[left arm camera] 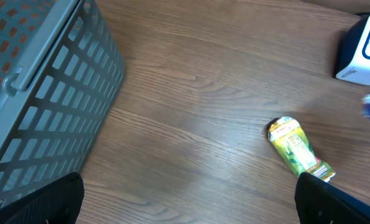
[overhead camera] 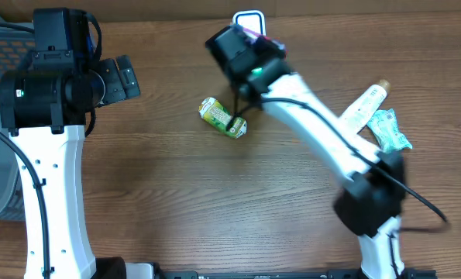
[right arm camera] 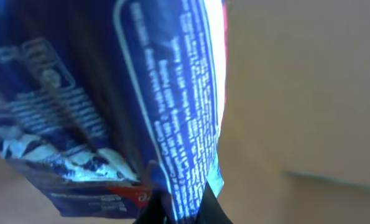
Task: Scan the item barcode
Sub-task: 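Carry the purple pouch right and drop it near the tube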
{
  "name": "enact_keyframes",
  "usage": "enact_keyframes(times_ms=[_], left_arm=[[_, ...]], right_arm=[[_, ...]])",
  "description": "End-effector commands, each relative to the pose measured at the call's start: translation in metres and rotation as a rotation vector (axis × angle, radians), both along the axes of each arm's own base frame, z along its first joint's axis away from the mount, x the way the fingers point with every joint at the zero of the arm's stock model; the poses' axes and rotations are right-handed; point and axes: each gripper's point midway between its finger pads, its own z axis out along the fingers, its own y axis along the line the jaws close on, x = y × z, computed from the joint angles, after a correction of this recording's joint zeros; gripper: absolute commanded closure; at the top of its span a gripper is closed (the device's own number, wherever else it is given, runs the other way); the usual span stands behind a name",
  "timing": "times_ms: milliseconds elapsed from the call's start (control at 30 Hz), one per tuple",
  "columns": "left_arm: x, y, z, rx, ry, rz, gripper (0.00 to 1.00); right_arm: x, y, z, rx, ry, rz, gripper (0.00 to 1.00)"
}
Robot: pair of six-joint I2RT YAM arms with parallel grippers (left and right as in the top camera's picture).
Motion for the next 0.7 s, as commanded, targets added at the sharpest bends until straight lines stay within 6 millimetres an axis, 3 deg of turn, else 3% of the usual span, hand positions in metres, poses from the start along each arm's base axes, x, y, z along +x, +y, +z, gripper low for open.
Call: enact_keyframes(times_ms=[0,100,167,300,467,667], left_arm=[[-0.003,0.0,0.012,-0.011,-0.042,0.011,0.0],[-0.003,0.0,0.012,-0.011,-0.042,0.011,0.0],[-0.003,0.0,0.012,-0.011,-0.042,0.011,0.01],[-0.003,0.0,0.012,-0.011,-0.042,0.011,0.01],[-0.003,0.0,0.012,-0.011,-0.042,0.011,0.0],[-0.003,0.0,0.012,-0.011,-0.042,0.011,0.0]], right_arm=[[-0.026,-0.014,0.054,0.478,-0.002,-0.153,0.96],[-0.046,-0.056,0.075,0.656,0.009,-0.352,0.96],[-0.062,-0.095,0.082,0.758,0.019,-0.532,0.96],[-0.087,-0.172,0.073,0.807,0.012,-0.893,0.96],[-0.104,-0.251,0.04,0.769,0.021,-1.195,0.96],[-0.116,-0.294,-0.04,0.804,0.14,-1.389,0.96]])
